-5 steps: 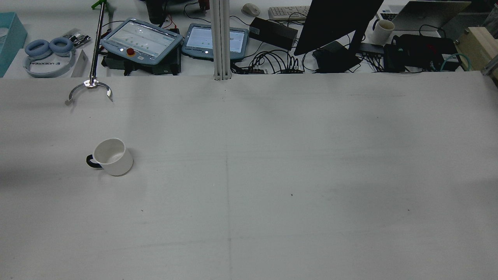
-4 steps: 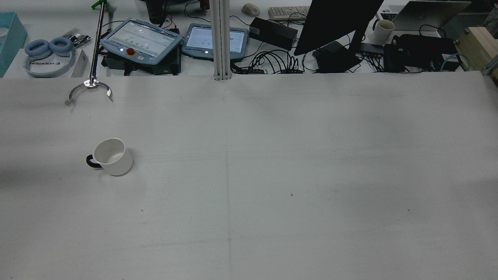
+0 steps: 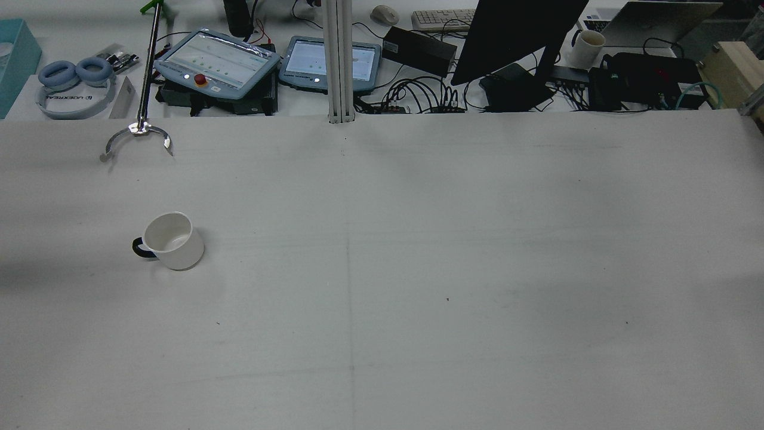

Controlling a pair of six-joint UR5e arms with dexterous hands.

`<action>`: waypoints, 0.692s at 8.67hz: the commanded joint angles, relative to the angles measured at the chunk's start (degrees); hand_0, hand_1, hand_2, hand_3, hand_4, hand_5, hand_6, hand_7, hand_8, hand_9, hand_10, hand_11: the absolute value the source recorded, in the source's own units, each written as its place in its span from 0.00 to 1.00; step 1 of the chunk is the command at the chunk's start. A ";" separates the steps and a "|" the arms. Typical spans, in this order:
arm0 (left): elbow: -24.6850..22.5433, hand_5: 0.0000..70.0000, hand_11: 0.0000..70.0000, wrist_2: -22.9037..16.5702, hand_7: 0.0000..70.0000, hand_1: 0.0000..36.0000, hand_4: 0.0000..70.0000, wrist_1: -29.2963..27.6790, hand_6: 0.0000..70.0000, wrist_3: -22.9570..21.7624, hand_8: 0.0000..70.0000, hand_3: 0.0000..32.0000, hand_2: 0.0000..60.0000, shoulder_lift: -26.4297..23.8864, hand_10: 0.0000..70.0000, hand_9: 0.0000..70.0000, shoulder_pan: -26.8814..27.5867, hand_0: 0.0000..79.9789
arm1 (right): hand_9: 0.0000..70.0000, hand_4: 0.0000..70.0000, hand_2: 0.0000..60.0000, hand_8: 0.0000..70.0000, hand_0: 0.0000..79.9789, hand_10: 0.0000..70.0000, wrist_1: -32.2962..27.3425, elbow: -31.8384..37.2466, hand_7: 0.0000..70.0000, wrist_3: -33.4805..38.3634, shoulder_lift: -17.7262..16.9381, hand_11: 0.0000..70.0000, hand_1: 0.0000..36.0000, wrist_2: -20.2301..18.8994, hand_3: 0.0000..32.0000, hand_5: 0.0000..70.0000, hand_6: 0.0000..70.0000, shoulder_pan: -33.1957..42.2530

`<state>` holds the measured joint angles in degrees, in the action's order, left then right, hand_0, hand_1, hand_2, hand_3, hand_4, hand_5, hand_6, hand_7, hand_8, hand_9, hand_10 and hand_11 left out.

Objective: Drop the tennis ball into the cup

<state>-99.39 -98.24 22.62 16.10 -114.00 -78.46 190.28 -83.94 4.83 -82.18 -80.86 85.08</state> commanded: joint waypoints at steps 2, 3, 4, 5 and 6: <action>-3.70 0.29 0.21 -0.11 1.00 0.73 0.66 2.16 0.96 0.34 0.72 0.00 0.00 0.18 0.12 1.00 7.86 1.00 | 0.00 0.00 0.00 0.00 0.00 0.00 0.00 0.00 0.00 0.00 0.00 0.00 0.00 0.00 0.00 0.00 0.00 0.00; -4.57 0.31 0.20 0.06 1.00 0.69 0.63 2.07 1.00 0.51 0.73 0.00 0.00 1.23 0.12 0.99 11.10 1.00 | 0.00 0.00 0.00 0.00 0.00 0.00 0.00 0.00 0.00 0.00 0.00 0.00 0.00 0.00 0.00 0.00 0.00 0.00; -5.28 0.28 0.20 0.32 1.00 0.64 0.62 1.81 0.95 0.86 0.71 0.00 0.00 2.19 0.12 0.99 14.62 1.00 | 0.00 0.00 0.00 0.00 0.00 0.00 0.00 0.00 0.00 0.00 0.00 0.00 0.00 0.00 0.00 0.00 0.00 0.00; -5.28 0.23 0.21 0.50 1.00 0.59 0.59 1.29 0.80 1.04 0.68 0.00 0.00 3.25 0.13 0.98 17.44 0.93 | 0.00 0.00 0.00 0.00 0.00 0.00 0.00 0.00 0.00 0.00 0.00 0.00 0.00 0.00 0.00 0.00 0.00 0.00; -5.37 0.19 0.20 0.59 1.00 0.60 0.57 -0.28 0.59 1.13 0.65 0.00 0.00 5.35 0.13 0.98 18.94 0.87 | 0.00 0.00 0.00 0.00 0.00 0.00 0.00 0.00 0.00 0.00 0.00 0.00 0.00 0.00 0.00 0.00 0.00 0.00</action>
<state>-104.22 -97.99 24.36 16.85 -111.98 -64.93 190.28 -83.94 4.83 -82.18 -80.86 85.08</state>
